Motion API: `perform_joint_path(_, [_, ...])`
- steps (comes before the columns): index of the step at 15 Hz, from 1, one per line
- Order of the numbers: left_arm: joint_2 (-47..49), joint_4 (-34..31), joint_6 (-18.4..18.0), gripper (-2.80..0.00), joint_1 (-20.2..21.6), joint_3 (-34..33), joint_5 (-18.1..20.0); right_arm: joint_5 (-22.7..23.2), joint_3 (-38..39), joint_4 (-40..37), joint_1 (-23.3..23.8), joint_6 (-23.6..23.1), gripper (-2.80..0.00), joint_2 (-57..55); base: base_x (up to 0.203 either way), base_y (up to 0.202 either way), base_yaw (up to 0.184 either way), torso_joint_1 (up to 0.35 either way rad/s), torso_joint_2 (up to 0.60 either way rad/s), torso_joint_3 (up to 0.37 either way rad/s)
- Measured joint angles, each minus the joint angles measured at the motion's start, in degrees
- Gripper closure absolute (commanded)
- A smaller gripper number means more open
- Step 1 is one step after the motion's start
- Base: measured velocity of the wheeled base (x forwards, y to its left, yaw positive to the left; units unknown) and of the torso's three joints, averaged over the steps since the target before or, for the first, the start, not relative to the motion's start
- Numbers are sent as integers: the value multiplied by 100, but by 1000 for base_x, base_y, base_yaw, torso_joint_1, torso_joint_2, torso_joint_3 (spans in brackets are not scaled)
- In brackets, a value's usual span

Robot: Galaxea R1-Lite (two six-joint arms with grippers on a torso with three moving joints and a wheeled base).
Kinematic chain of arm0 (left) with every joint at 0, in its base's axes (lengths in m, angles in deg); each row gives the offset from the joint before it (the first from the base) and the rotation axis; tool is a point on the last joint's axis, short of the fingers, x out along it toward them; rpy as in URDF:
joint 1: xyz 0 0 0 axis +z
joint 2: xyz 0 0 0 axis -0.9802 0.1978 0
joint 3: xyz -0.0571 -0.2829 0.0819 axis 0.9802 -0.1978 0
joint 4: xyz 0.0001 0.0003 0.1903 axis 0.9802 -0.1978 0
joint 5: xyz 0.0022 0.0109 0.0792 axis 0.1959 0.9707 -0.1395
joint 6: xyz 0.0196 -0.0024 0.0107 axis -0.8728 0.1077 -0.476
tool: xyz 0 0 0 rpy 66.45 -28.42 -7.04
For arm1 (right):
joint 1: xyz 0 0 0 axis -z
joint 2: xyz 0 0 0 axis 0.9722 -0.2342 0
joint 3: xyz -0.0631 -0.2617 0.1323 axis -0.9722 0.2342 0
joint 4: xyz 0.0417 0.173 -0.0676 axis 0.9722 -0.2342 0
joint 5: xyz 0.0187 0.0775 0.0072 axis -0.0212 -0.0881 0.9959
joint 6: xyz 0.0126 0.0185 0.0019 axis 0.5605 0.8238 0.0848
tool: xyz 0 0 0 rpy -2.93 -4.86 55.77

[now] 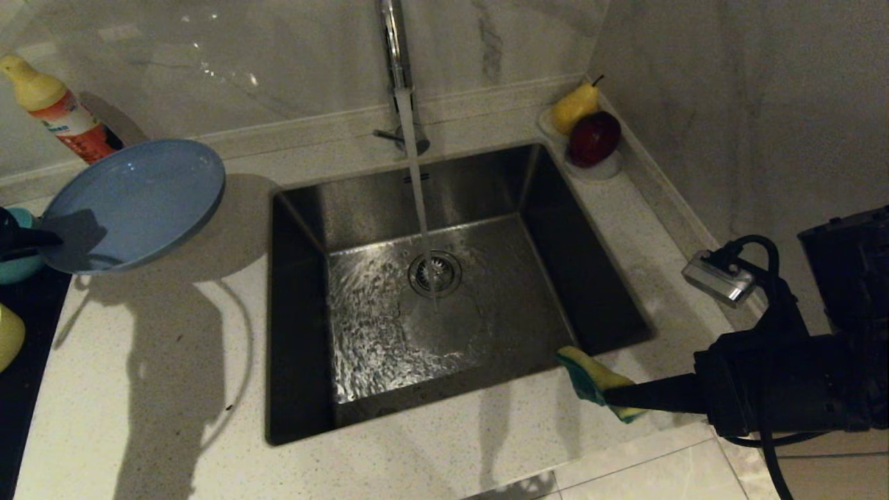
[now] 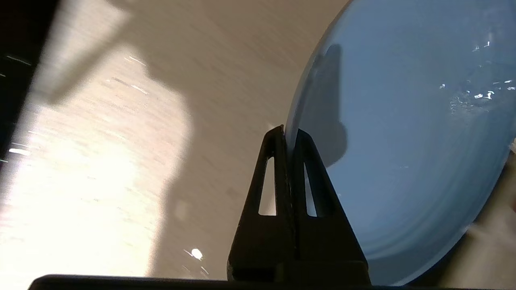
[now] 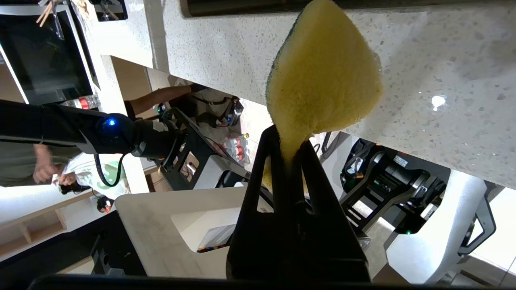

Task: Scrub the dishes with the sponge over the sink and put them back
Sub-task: Wash the plate

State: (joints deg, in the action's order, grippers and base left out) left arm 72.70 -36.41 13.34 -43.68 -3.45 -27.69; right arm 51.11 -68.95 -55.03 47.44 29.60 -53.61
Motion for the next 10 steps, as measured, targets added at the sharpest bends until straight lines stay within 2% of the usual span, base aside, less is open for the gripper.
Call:
perform_joint_path(3, [-127,-11,-64,0,-80,-149,129,0,5,0,2,-2,0,7,0,0,0,0,0,0])
perform_joint_path(5, [-155,22,-94,0,-434,-297,33,1,13,9,2,0,0,2,0,0,0,0,0,0])
perform_joint_path(7, [-144,63,-96,0,-1127,-432,-424,1,22,8,5,-2,0,2,0,0,0,0,0,0])
perform_joint_path(10, [4,317,136,0,-2325,-514,-1479,0,22,7,10,-6,0,2,0,0,0,0,0,0])
